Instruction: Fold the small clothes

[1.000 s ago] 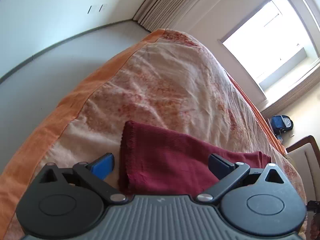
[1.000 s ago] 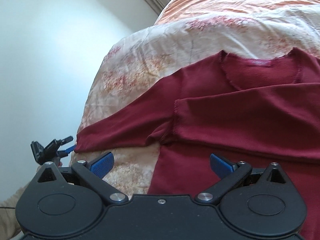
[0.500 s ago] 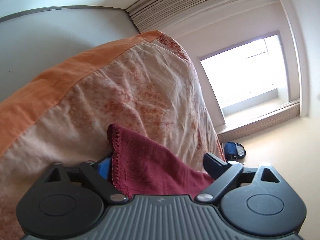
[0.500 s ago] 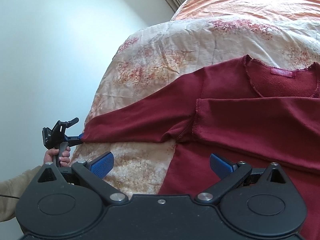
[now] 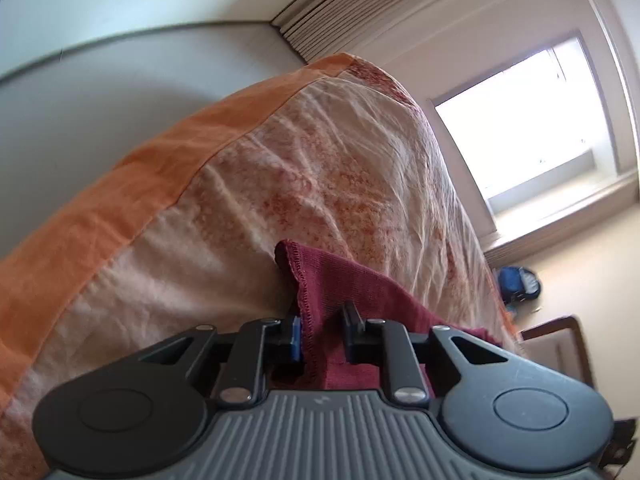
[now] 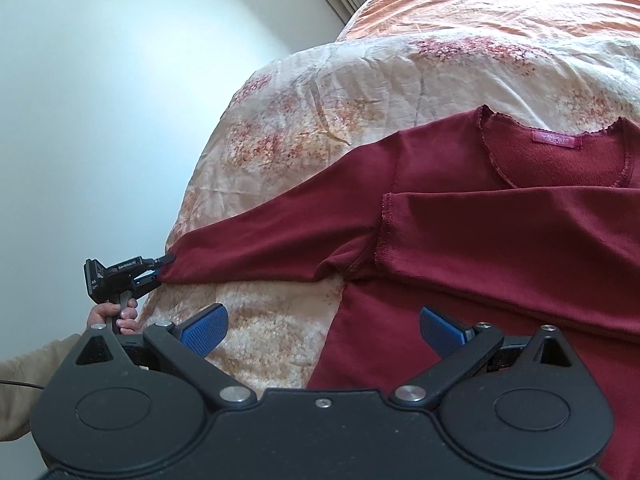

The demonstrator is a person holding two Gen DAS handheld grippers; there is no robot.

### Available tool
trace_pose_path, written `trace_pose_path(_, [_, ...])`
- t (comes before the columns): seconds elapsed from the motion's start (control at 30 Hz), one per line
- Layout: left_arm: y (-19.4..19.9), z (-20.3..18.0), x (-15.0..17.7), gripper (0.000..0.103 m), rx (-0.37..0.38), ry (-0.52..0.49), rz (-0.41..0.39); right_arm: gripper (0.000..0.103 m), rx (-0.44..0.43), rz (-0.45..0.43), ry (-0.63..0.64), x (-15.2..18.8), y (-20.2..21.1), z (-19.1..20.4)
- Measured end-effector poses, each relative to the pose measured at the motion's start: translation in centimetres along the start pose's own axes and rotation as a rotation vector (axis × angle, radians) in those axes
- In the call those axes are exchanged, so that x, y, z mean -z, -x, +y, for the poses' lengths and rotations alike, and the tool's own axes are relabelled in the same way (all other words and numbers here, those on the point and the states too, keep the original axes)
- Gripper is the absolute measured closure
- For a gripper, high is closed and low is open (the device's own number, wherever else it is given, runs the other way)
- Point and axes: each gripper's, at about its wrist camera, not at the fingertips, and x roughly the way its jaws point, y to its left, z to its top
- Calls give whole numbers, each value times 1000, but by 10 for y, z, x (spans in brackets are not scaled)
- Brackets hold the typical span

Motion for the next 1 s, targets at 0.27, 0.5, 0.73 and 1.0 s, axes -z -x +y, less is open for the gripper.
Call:
trace_pose_path(0.27, [14,-52,8,97,-9,-117,-40,1,224,-91,189,-16,-39,10])
trace_pose_path(0.5, [37,-132,4,97,155,-159,-130,5,455,-110,445,-52,-128,13])
trace_pose_path(0.73, [30,-191,7,97,271,-151,-143,4,532,11,624,-51,-186,7])
trace_pose_path(1.0, [-25,-262,52,97,364,-85,-54,4,449,-102,529,-52,-147,0])
